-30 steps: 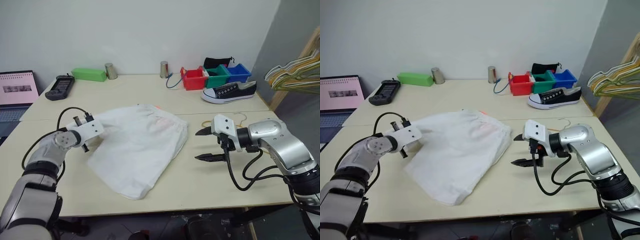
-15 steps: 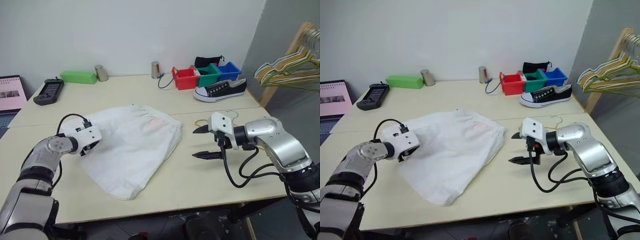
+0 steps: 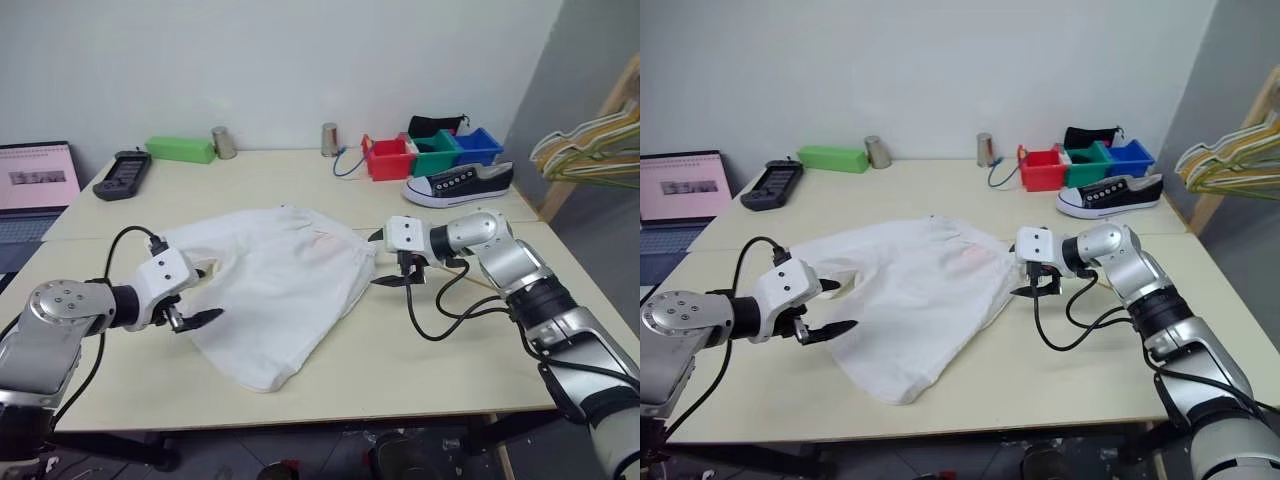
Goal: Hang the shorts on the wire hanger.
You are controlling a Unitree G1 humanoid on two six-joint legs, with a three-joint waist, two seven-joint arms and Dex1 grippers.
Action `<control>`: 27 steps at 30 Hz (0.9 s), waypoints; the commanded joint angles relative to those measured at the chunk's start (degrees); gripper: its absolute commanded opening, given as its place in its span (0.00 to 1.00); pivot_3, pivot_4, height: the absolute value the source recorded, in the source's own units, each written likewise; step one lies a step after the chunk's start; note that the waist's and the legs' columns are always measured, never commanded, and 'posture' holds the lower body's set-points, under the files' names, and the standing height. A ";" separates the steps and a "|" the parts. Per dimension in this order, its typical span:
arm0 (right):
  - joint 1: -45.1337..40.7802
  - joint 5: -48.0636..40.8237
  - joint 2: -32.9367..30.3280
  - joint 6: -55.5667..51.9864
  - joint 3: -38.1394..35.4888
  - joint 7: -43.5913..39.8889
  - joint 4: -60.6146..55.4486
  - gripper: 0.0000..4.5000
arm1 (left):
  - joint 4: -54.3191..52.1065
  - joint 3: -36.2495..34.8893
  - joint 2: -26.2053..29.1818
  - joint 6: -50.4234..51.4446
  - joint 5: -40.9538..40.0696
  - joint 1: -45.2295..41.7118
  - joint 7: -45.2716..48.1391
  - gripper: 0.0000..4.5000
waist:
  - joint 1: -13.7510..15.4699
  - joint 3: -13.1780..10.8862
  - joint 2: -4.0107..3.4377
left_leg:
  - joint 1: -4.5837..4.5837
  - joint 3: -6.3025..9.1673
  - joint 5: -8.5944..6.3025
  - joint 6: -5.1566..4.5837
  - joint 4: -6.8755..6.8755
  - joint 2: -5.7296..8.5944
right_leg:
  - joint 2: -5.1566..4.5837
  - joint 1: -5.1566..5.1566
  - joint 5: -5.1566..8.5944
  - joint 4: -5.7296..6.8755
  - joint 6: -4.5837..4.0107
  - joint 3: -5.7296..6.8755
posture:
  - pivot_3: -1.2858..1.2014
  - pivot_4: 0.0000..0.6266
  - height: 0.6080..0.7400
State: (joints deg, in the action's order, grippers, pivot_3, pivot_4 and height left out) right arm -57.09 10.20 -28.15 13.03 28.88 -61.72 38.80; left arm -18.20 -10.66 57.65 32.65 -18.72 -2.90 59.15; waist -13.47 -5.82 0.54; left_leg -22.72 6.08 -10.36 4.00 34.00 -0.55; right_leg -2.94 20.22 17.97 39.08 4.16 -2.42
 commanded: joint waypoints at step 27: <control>-15.30 30.48 6.14 27.32 11.81 18.28 34.27 1.00 | -13.81 18.68 -13.61 4.53 3.90 12.29 -19.41 0.94 | 2.25 0.07 -0.10 | 0.43 0.05 0.01 0.00 0.00 -0.01 | 0.13 -0.31 -0.22 0.04 -0.52 -0.10 | 0.48 0.04 1.00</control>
State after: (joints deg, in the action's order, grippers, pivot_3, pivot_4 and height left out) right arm -71.42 39.51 -23.00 41.40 40.60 -45.61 72.40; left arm -32.61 7.27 44.09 39.10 -16.53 10.37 40.35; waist -11.22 -5.75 0.44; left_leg -22.29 6.15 -10.35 3.99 34.00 -0.57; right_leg -2.78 19.91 17.73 39.12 3.62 -2.52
